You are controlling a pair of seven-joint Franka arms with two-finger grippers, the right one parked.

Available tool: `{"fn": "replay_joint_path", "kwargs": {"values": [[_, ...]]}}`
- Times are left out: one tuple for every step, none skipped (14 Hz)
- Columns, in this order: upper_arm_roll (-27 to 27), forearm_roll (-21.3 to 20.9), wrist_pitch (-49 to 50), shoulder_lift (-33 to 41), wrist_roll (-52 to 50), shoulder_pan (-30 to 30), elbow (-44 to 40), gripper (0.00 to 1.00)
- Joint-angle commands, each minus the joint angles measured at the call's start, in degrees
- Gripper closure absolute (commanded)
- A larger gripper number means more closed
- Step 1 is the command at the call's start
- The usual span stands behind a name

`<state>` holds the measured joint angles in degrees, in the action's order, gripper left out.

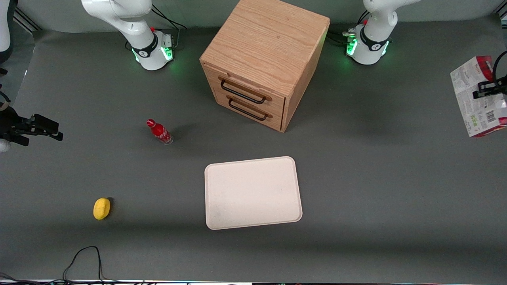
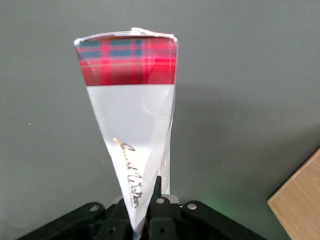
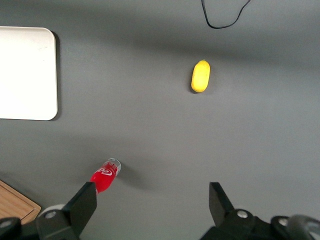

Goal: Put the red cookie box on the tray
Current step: 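Lift the cookie box up with the left gripper, then carry the held cookie box over the cream tray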

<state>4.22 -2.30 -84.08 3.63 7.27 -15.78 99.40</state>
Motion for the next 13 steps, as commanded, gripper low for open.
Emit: {"fn": "replay_joint_path", "kwargs": {"values": [[-0.6, 0.5, 3.3, -5.6, -2.0, 2.2, -9.0, 1.0], [-0.6, 0.7, 3.3, -6.5, -2.5, 2.8, -10.4, 1.0], [-0.5, 1.8, 3.4, -7.2, -4.5, 3.6, -11.4, 1.0], [-0.2, 3.0, 3.3, -7.8, -7.3, 4.7, -12.0, 1.0], [0.6, 3.6, 3.3, -8.6, -10.1, 6.1, -13.0, 1.0], [1.7, 3.9, 3.3, -9.8, -13.0, 7.5, -14.4, 1.0], [3.2, 4.0, 3.4, -11.9, -16.2, 8.7, -16.9, 1.0], [5.0, 4.0, 3.5, -14.6, -19.6, 9.7, -19.7, 1.0], [6.8, 4.0, 3.6, -17.4, -23.1, 10.7, -22.4, 1.0], [8.6, 4.0, 3.8, -20.3, -26.6, 12.1, -24.9, 1.0], [10.0, 4.0, 3.7, -23.8, -29.2, 13.9, -28.6, 1.0], [10.7, 3.7, 3.8, -27.9, -30.8, 16.5, -33.2, 1.0], [10.6, 3.5, 3.7, -32.1, -32.6, 19.7, -37.7, 1.0]]}}
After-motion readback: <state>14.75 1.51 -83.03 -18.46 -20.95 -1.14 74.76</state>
